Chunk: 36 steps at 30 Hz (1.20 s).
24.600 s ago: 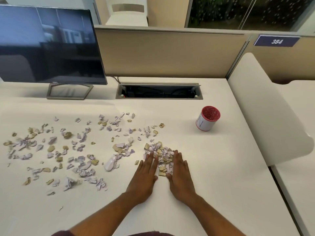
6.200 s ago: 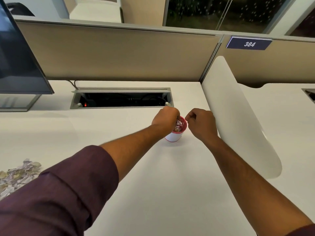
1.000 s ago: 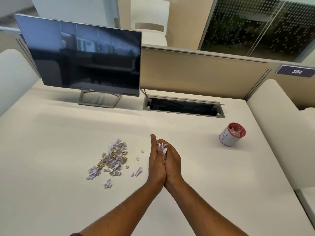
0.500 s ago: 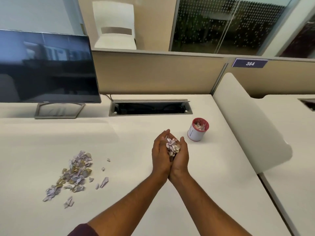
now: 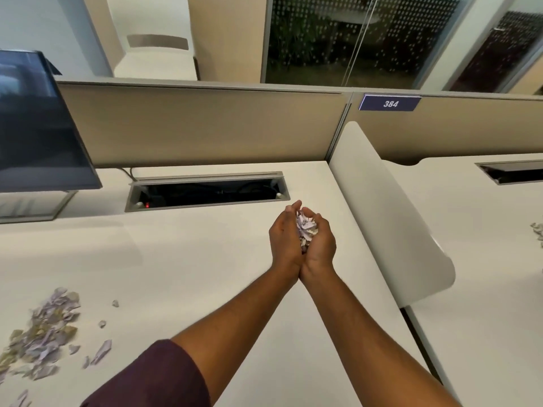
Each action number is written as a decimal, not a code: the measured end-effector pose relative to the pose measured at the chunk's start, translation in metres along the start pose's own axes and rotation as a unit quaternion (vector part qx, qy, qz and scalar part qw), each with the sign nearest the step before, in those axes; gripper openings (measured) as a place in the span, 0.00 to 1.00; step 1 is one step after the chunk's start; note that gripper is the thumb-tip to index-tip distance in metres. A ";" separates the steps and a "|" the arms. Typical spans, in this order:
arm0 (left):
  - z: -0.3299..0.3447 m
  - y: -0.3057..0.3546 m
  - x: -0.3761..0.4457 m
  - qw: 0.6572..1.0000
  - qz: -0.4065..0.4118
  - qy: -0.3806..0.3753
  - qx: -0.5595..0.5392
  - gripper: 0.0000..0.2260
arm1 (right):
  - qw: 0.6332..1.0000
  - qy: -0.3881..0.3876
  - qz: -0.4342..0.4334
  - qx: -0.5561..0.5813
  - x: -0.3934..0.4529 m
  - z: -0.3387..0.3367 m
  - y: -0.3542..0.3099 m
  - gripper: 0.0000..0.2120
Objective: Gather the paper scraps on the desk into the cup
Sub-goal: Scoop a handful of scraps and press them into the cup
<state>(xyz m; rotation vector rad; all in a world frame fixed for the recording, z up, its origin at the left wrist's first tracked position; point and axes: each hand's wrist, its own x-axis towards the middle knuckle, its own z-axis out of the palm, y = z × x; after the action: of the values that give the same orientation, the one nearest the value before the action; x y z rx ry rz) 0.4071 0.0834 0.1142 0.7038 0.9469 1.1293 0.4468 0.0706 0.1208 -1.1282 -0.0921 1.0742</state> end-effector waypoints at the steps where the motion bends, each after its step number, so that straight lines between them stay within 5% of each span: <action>1: 0.008 -0.002 0.010 1.000 0.004 -0.002 0.014 0.14 | 1.000 0.003 -0.007 0.009 0.010 -0.001 -0.006 0.10; 9: 0.026 -0.028 0.076 0.979 0.083 -0.020 0.186 0.15 | 0.983 0.059 -0.093 -0.147 0.091 0.000 -0.003 0.09; 16: 0.006 -0.049 0.092 0.934 0.139 -0.019 0.328 0.15 | 0.925 0.053 -0.235 -0.294 0.119 -0.015 0.022 0.13; 23: -0.009 -0.059 0.089 0.960 0.119 -0.001 0.253 0.16 | 0.877 0.010 -0.339 -0.340 0.116 -0.021 0.033 0.17; 33: -0.014 -0.055 0.090 0.982 0.068 0.015 0.173 0.17 | 0.923 -0.026 -0.274 -0.268 0.115 -0.035 0.033 0.20; 36: -0.030 -0.054 0.091 0.971 0.071 -0.024 0.228 0.17 | 0.901 -0.015 -0.317 -0.297 0.110 -0.046 0.020 0.18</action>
<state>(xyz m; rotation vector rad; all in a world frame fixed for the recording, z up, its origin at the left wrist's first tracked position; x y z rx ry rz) 0.4153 0.1549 0.0304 1.1817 1.1437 1.0195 0.5177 0.1201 0.0358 -1.4781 -0.8039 0.4700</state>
